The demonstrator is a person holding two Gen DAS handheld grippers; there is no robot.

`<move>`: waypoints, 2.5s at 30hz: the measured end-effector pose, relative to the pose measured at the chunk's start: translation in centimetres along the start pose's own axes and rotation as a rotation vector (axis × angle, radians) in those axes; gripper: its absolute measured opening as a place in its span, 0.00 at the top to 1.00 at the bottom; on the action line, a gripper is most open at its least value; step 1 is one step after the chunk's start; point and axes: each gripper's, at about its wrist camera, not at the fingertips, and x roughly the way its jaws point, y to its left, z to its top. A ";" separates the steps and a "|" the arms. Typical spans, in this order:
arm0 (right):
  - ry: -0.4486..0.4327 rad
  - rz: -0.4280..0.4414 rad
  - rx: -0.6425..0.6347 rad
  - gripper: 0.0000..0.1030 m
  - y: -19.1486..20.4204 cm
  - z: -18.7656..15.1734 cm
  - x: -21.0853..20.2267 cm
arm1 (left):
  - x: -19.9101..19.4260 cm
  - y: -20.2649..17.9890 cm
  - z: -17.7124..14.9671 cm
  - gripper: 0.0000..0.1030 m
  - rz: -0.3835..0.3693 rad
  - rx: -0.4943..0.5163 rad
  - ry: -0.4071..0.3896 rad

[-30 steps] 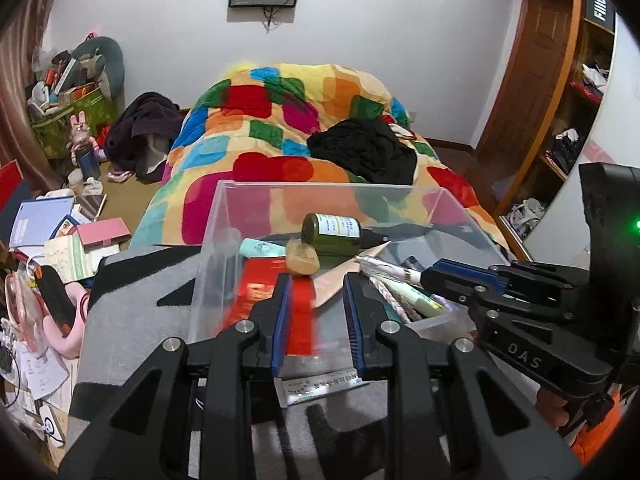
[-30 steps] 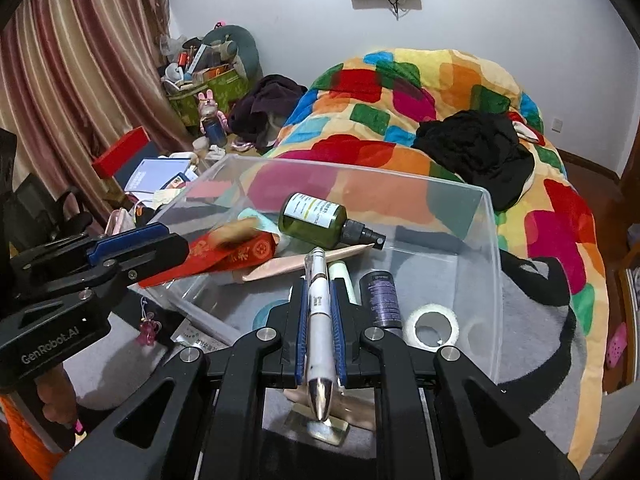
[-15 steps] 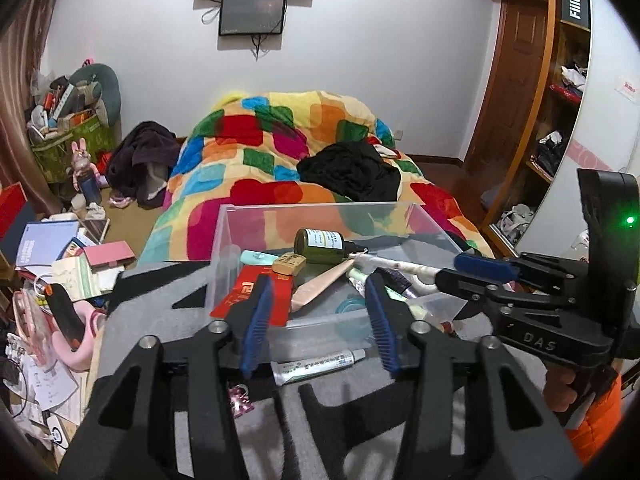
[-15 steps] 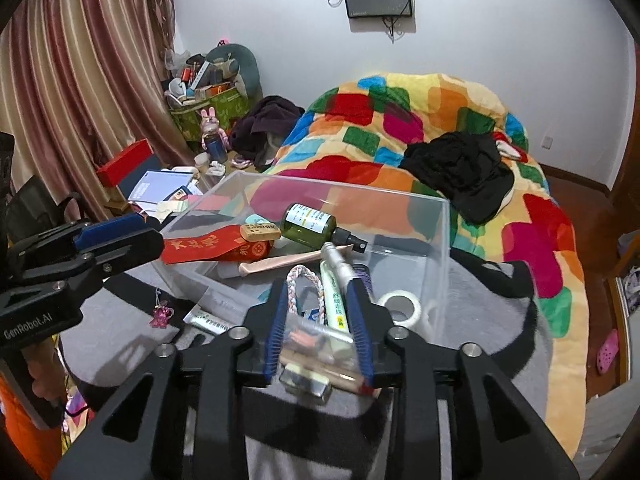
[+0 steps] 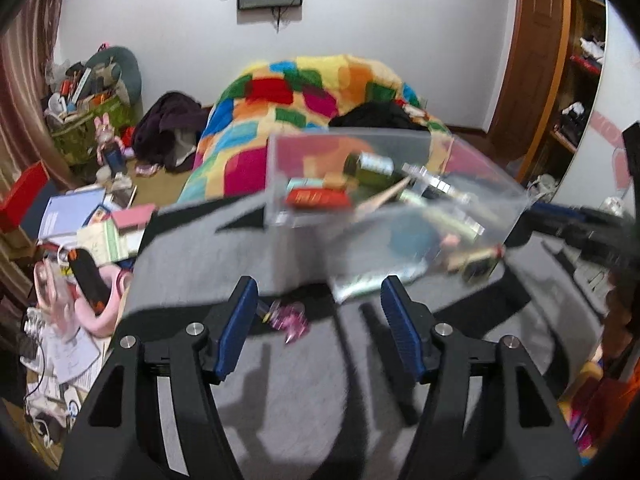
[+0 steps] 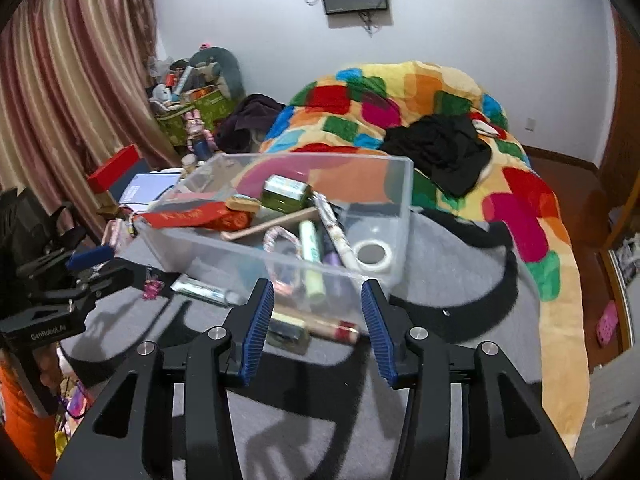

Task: Organize objects
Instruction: 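Carry the pen and beige block into the clear box and open both tools, then grasp the pink keychain with the left tool while the right tool grasps the green square box, then carry the keychain and green square box into the clear box and open both tools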

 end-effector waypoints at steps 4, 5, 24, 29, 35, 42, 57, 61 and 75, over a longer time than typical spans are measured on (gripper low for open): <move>0.018 0.005 0.020 0.59 -0.4 -1.0 0.1 | 1.5 1.5 -1.7 0.38 0.014 -0.026 0.067; 0.025 0.007 0.020 0.59 -0.3 -1.2 0.3 | 1.8 1.8 -2.1 0.38 0.018 -0.034 0.080; 0.140 -0.075 -0.044 0.59 4.2 -2.6 5.2 | 5.3 1.8 -1.3 0.56 0.039 -0.071 0.156; 0.139 -0.082 -0.036 0.68 3.8 -2.9 5.0 | 4.8 2.3 -1.7 0.81 0.060 -0.081 0.128; 0.116 -0.071 -0.048 0.68 3.9 -3.1 4.1 | 3.5 2.8 -2.2 0.81 0.034 -0.110 0.097; 0.082 -0.044 -0.053 0.68 4.1 -3.8 2.3 | 0.5 1.9 -1.7 0.81 0.014 -0.097 0.027; -0.070 -0.040 -0.072 0.68 4.8 -0.7 -2.9 | -4.2 -2.5 3.0 0.81 -0.080 -0.025 -0.141; -0.105 -0.053 -0.080 0.68 4.5 0.6 -3.4 | -4.1 -3.0 4.1 0.81 -0.099 -0.027 -0.156; -0.063 -0.067 -0.029 0.68 2.5 3.4 1.0 | -0.3 -3.8 6.7 0.81 -0.126 -0.066 -0.144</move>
